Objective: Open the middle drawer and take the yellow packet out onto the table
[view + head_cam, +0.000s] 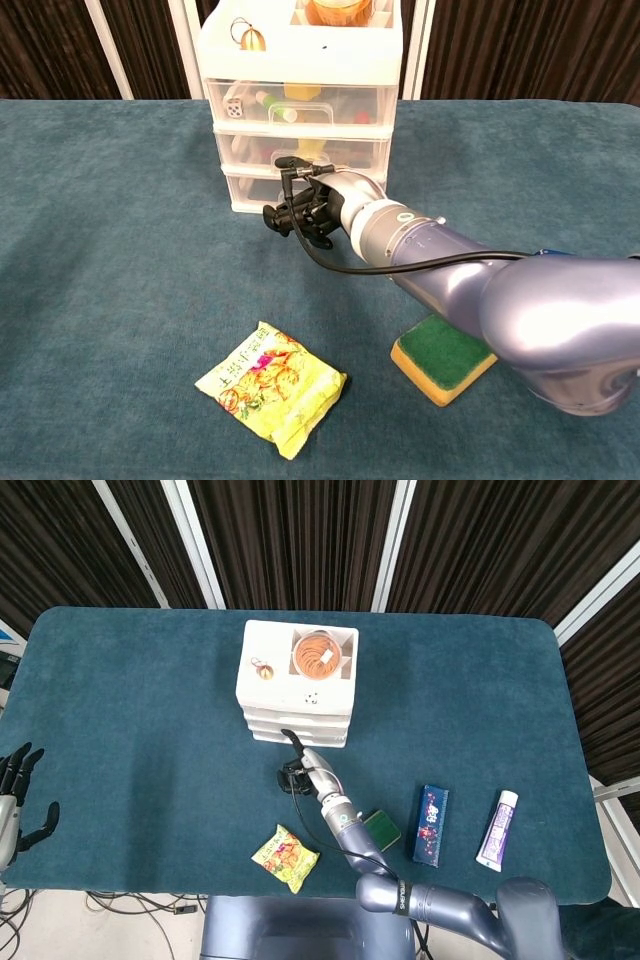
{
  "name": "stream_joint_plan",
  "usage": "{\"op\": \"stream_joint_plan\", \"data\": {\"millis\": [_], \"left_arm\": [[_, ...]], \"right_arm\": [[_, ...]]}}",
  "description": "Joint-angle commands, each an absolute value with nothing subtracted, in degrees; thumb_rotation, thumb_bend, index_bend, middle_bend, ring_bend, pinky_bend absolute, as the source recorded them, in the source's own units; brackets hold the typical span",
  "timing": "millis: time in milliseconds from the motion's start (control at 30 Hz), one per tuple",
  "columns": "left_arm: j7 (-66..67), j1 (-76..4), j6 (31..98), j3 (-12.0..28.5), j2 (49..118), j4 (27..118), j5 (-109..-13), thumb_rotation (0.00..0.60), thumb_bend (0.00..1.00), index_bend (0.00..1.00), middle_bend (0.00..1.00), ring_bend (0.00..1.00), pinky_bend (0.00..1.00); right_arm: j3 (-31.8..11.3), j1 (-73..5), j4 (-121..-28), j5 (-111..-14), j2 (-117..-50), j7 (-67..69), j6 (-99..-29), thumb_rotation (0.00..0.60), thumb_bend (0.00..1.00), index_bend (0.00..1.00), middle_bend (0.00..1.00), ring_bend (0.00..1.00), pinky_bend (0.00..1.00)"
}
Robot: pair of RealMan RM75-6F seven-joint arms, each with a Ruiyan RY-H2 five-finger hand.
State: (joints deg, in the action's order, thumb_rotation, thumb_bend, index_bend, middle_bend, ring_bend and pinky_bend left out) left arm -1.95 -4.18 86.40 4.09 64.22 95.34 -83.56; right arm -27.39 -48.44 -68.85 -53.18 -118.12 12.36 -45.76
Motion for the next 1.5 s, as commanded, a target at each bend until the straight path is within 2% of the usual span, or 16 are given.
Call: {"op": "stream_joint_plan", "data": {"millis": [33,1033,1500], "left_arm": [[-1.93,-4.2,86.37,4.08,64.22,95.3,-83.56,0.6,0.44,0.05,0.0,0.0,0.0],[-1.91,-4.14,86.4,4.14,64.22,95.13,-83.45,0.6,0.44,0.06,0.0,0.0,0.0],[-1.78,-4.14,86.29,4.14,64.15,95.27,-83.31,0.6,0.44,0.06,0.0,0.0,0.0]], "right_arm": [[-27.45,-48.58,-68.7,-53.09,-118.13,12.36,-45.61,0.6,0.59,0.0,0.77,0.9,0.92],[-27.56,-49.29,-68.91,-52.68,-116.98,15.04,-42.07,0.6,0.59,0.0,0.77,0.9,0.92],[-27.21,-48.66,-71.18,-53.95,-114.74,19.99,-37.88,0.6,0.59,0.02,0.77,0.9,0.92]]}}
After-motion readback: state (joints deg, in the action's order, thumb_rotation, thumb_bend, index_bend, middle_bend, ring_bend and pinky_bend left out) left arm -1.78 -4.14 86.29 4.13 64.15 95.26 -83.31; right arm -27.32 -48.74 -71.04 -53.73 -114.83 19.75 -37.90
